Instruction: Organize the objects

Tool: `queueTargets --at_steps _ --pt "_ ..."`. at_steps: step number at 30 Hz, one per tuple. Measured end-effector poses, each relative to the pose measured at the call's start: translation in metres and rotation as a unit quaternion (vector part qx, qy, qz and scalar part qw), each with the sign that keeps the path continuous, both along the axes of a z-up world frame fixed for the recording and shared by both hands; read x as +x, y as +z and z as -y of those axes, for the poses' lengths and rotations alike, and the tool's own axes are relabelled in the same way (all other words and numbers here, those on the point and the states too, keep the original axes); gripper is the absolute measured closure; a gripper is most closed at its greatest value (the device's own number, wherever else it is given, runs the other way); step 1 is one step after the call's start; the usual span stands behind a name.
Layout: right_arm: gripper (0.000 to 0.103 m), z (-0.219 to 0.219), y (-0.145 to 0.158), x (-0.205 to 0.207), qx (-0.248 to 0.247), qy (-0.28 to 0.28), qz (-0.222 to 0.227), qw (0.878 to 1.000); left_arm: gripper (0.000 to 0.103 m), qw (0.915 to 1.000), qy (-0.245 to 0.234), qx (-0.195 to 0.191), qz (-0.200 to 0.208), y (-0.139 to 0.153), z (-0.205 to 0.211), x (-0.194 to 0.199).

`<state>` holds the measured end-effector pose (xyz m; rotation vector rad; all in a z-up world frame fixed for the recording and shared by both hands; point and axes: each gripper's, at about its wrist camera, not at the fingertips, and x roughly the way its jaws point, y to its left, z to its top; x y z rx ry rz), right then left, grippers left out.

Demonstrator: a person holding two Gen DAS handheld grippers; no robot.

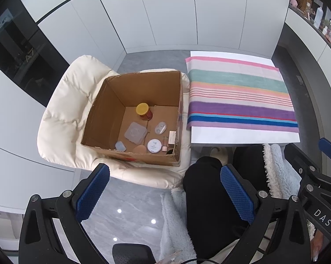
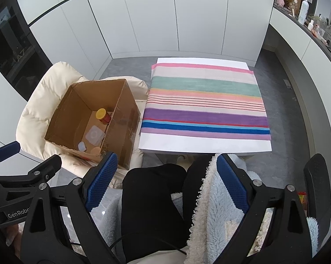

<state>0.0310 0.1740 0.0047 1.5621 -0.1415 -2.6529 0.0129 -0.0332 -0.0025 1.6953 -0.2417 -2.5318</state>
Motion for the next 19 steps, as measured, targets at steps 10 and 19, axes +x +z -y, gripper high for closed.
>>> queueTargets --at_steps 10,19 --pt "0.010 0.0029 -0.0003 -0.0001 0.001 -0.001 0.000 1.000 0.001 1.0000 -0.001 0.000 0.001 -0.0010 0.0020 0.0005" --pt "0.010 0.0043 -0.0006 0.0004 0.004 -0.001 -0.001 1.000 0.001 1.0000 0.003 0.006 0.003 -0.0033 0.0025 -0.0006"
